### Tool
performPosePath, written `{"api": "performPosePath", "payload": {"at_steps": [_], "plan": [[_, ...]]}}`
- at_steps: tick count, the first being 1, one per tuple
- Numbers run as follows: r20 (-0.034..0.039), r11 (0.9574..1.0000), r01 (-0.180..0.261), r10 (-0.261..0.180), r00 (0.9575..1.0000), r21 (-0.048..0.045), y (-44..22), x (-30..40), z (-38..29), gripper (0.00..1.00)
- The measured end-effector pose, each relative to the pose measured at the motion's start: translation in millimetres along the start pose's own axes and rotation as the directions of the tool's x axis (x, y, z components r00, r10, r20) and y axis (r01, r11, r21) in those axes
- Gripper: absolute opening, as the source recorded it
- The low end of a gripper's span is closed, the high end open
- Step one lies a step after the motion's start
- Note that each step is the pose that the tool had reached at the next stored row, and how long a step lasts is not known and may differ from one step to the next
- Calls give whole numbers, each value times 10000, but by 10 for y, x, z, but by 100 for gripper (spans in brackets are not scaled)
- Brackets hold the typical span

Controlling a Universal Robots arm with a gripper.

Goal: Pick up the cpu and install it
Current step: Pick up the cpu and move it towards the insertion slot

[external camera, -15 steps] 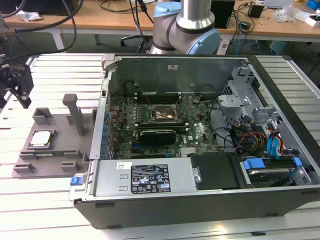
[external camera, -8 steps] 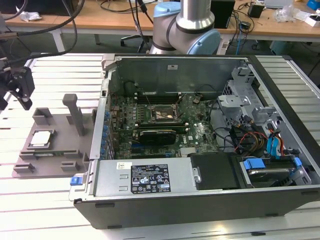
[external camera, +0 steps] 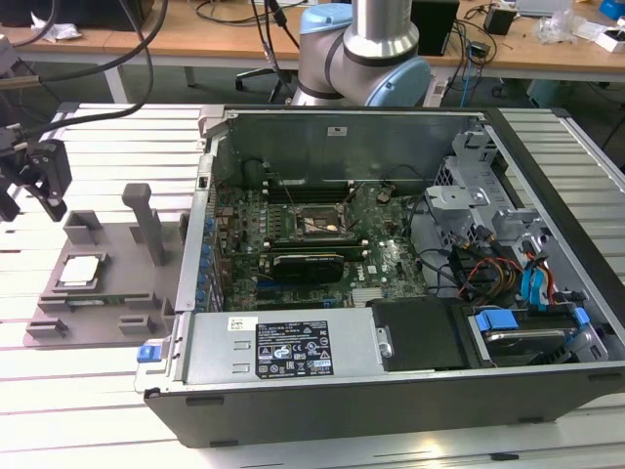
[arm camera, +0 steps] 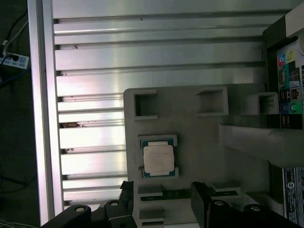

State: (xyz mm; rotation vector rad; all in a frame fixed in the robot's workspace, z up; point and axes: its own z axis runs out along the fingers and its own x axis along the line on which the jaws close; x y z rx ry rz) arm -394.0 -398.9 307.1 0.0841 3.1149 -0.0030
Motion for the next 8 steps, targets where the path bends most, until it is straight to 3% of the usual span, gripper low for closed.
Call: {"api": "performPosePath", "payload": {"at_steps": [8], "plan": [[1, 10000, 0, 0, 10000, 0, 0, 0, 26, 60]]}}
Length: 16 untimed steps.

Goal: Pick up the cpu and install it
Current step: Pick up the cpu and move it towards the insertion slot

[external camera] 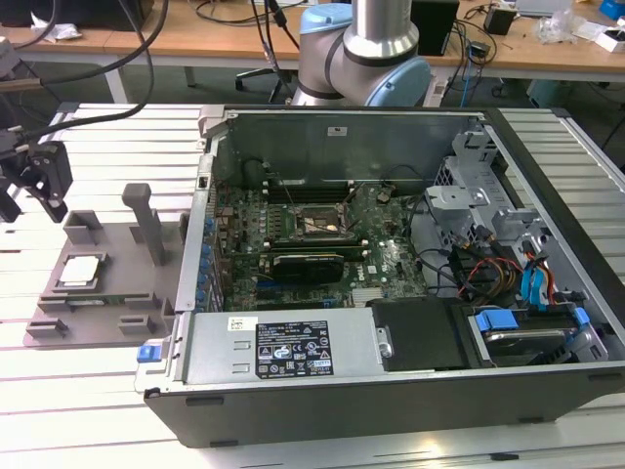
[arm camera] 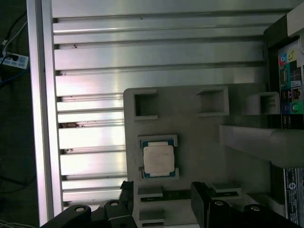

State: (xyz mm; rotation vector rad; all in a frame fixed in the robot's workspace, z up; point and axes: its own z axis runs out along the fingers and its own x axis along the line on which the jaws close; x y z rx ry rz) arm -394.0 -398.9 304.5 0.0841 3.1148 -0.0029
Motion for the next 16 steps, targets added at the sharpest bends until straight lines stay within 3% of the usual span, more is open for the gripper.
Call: {"api": "performPosePath", "payload": {"at_steps": [16], "plan": [[-1, 10000, 0, 0, 10000, 1, 0, 2, 61, 60]]}}
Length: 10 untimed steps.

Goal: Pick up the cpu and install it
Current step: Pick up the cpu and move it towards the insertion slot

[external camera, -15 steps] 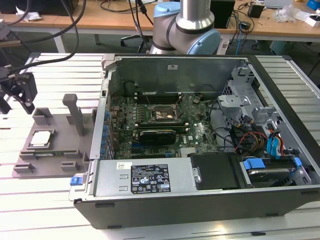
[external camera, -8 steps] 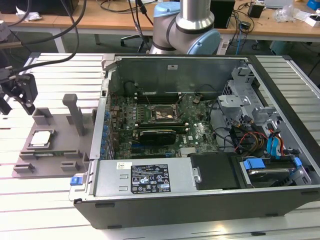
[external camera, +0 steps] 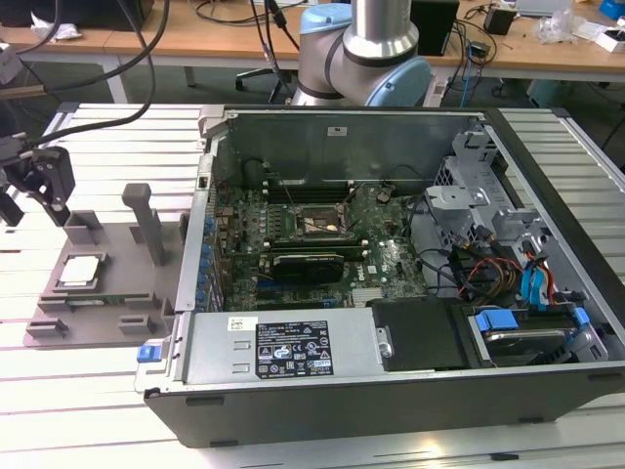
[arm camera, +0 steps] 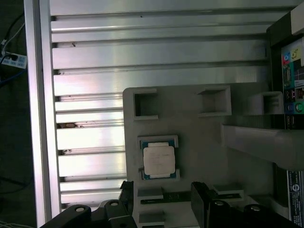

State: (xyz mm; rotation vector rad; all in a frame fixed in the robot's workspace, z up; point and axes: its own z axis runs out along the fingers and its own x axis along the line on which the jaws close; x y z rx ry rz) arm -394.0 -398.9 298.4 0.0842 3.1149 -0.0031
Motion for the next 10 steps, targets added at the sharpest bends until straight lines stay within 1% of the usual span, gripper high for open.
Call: {"api": "performPosePath", "payload": {"at_steps": [10], "plan": [[0, 10000, 0, 0, 10000, -1, 0, 1, 38, 60]]}}
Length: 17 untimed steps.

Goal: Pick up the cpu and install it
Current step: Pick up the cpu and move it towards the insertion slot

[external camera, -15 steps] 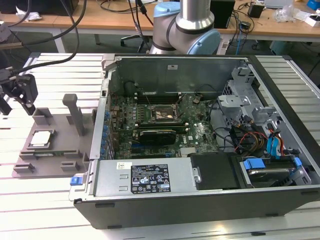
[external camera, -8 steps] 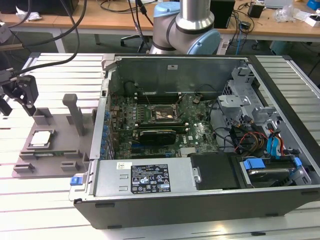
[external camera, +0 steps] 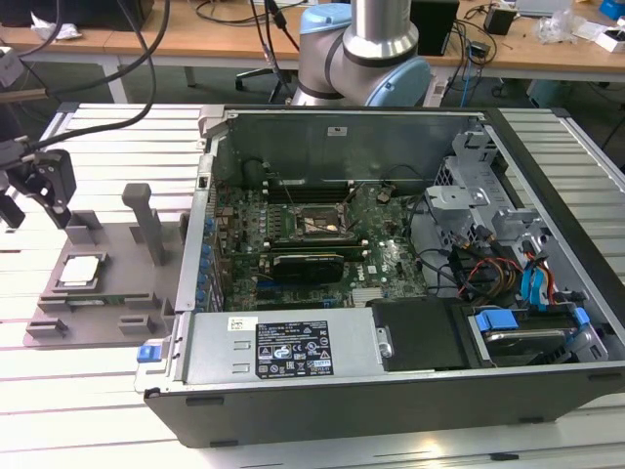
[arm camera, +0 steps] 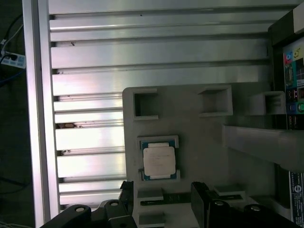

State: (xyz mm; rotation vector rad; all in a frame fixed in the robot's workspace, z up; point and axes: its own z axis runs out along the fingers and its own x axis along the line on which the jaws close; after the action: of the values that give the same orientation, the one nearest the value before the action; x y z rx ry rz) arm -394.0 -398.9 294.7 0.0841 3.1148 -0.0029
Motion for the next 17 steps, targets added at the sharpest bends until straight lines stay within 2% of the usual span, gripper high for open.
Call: {"api": "performPosePath", "payload": {"at_steps": [17], "plan": [[0, 10000, 0, 0, 10000, 0, 0, 2, 58, 60]]}}
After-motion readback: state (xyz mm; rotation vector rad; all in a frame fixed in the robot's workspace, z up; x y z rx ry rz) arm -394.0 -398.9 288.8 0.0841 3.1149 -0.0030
